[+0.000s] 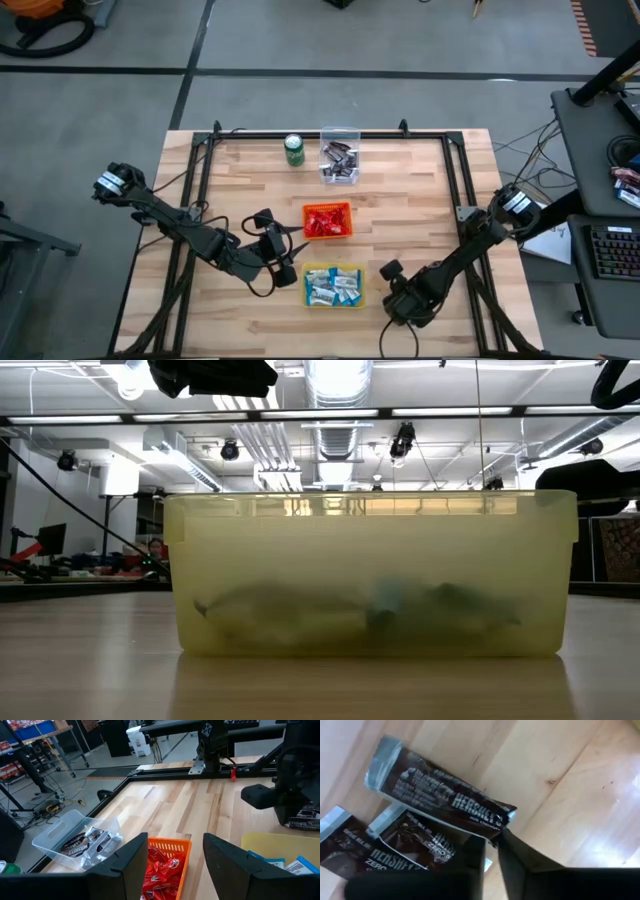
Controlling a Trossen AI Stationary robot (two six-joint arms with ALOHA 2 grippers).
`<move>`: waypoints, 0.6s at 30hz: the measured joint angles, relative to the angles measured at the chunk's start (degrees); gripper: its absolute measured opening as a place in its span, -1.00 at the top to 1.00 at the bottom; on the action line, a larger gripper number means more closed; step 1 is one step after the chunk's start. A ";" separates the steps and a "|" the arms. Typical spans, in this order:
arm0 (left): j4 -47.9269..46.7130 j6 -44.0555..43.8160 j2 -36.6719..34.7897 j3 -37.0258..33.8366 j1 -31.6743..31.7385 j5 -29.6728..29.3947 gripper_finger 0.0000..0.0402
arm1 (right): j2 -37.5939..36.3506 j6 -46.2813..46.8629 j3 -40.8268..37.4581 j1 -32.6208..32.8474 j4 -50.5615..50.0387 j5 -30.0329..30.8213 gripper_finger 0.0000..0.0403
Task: Sort candy
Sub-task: Put the black candy into the transparent bin
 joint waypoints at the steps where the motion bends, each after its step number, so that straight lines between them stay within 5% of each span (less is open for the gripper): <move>1: 0.00 0.00 0.00 0.00 0.00 0.00 0.13 | -0.21 0.25 -0.04 -0.01 -0.04 -0.27 0.90; 18: 0.26 0.00 0.00 0.00 0.00 0.00 0.13 | -14.27 9.03 -0.20 -4.58 -7.02 7.41 0.96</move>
